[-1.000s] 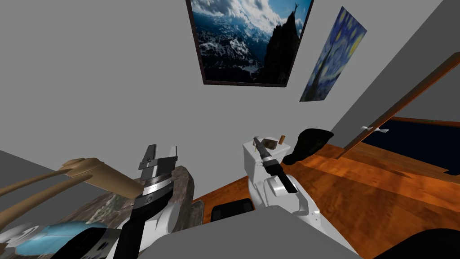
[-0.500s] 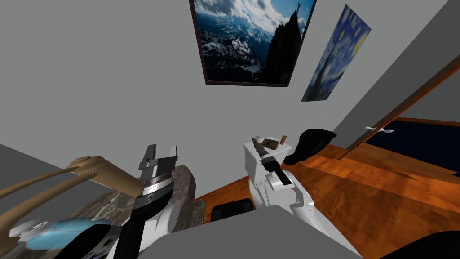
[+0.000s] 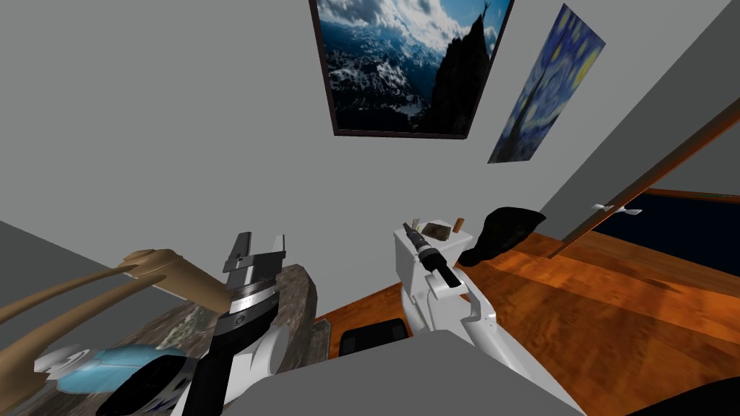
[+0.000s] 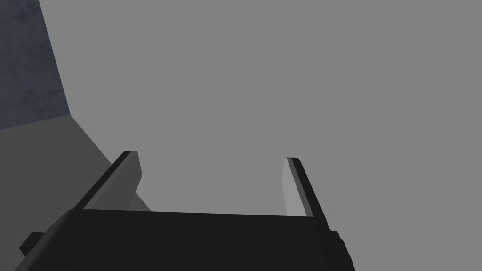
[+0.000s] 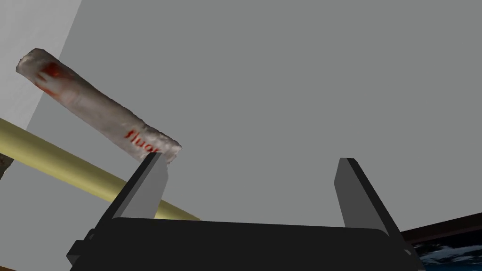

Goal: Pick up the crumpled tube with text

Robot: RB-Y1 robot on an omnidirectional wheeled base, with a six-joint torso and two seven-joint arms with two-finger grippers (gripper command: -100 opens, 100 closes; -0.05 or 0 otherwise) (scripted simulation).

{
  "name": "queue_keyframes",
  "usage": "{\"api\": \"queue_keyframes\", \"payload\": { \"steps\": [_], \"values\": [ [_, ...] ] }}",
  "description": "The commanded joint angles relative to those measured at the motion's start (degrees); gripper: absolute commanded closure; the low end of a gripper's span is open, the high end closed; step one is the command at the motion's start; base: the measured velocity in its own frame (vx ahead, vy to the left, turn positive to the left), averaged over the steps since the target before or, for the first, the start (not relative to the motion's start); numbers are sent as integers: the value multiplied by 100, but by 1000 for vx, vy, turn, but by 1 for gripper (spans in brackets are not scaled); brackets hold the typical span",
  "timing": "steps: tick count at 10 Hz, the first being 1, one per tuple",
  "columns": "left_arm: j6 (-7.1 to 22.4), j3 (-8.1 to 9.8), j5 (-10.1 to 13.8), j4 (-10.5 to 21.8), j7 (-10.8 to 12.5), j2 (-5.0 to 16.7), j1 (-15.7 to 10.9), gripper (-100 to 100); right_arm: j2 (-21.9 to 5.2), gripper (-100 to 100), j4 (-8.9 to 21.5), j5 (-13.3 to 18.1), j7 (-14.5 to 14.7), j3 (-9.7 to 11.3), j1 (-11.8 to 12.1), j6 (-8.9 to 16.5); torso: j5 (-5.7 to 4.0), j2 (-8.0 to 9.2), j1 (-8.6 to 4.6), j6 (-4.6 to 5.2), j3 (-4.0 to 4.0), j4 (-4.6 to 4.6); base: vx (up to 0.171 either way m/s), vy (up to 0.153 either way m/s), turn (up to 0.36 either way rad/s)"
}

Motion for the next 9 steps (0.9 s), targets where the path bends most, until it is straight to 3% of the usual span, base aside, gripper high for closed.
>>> {"api": "queue_keyframes", "payload": {
  "steps": [1, 4, 5, 9],
  "values": [
    [0, 0, 0, 0, 0, 0, 0, 0, -84, -100, 127, 40, 116, -21, -142, 276, 0, 0, 0, 0, 0, 0, -3, 16, 19],
    [0, 0, 0, 0, 0, 0, 0, 0, -211, -100, 316, 128, 333, -37, -387, 711, -1, -4, -4, 1, -3, -2, 1, 19, 17],
    [0, 0, 0, 0, 0, 0, 0, 0, -211, -100, 316, 128, 333, -37, -387, 744, -1, -5, -4, 0, -3, -2, 2, 10, 11],
    [0, 0, 0, 0, 0, 0, 0, 0, -428, -100, 619, 260, 658, -60, -758, 1411, -1, -4, -4, 1, -3, -2, 0, 17, 20]
  ]
}}
